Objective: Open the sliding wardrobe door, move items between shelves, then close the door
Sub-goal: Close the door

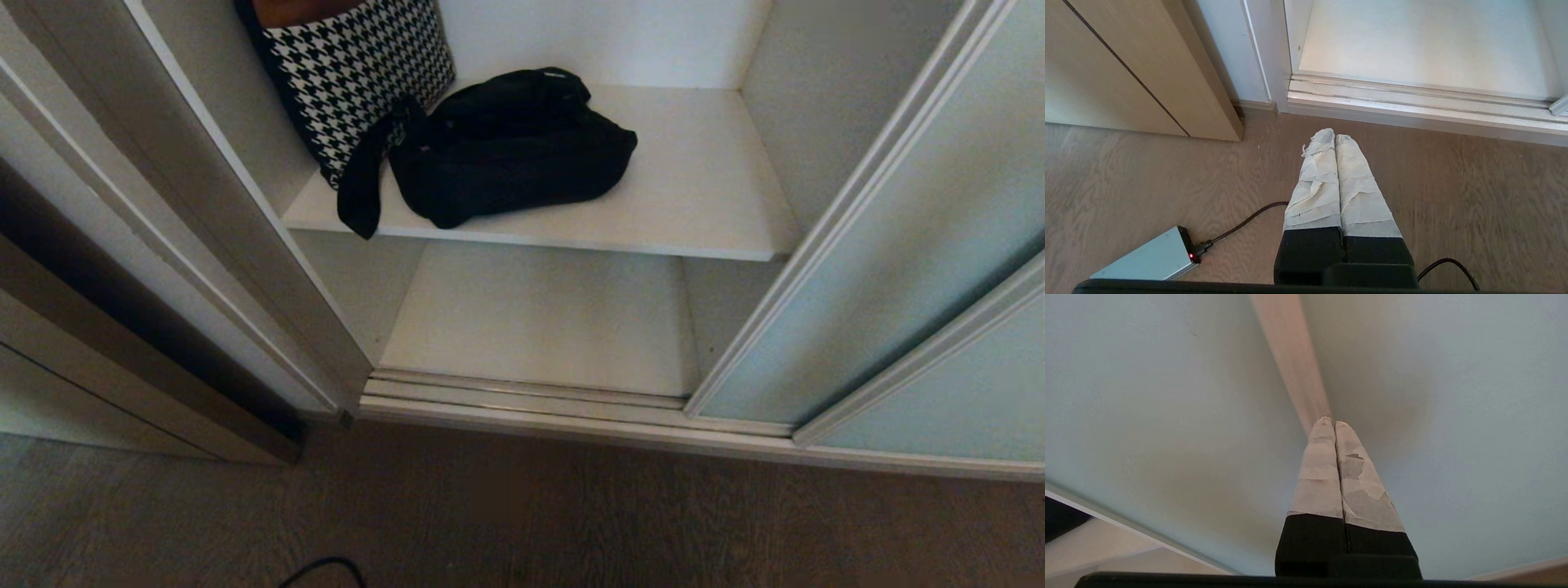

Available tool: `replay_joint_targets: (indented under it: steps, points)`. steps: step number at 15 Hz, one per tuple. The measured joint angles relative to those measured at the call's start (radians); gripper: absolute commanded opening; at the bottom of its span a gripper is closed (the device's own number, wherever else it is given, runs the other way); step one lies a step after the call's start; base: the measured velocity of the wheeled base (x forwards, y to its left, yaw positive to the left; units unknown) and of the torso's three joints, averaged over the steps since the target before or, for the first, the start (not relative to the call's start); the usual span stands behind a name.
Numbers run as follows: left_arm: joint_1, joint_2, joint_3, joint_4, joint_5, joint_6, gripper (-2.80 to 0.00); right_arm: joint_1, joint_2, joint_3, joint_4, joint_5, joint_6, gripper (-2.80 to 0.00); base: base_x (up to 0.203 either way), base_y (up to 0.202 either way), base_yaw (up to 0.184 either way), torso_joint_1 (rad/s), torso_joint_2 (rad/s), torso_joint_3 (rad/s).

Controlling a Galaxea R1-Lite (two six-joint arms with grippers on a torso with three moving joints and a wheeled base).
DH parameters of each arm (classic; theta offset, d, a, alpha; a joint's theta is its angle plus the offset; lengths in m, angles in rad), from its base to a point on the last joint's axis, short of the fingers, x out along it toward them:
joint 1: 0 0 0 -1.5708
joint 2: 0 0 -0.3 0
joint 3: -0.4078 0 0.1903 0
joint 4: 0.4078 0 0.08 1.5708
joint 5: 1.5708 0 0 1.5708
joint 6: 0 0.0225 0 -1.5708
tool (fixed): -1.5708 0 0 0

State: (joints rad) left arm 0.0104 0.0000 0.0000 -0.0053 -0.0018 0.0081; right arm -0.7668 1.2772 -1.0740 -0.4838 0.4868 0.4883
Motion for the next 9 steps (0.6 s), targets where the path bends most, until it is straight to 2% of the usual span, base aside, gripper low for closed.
replay_joint_targets:
  steps: [6, 9]
  points:
    - [0.000, 0.000, 0.000, 0.000, 0.000, 0.000, -2.80, 0.002, 0.012, 0.033, -0.001, 0.071, 0.003, -2.80, 0.000, 0.000, 0.000, 0.000, 0.00, 0.000]
    - [0.000, 0.000, 0.000, 0.000, 0.000, 0.000, -2.80, 0.015, 0.030, 0.034, -0.017, 0.073, 0.005, -2.80, 0.000, 0.000, 0.000, 0.000, 0.00, 0.000]
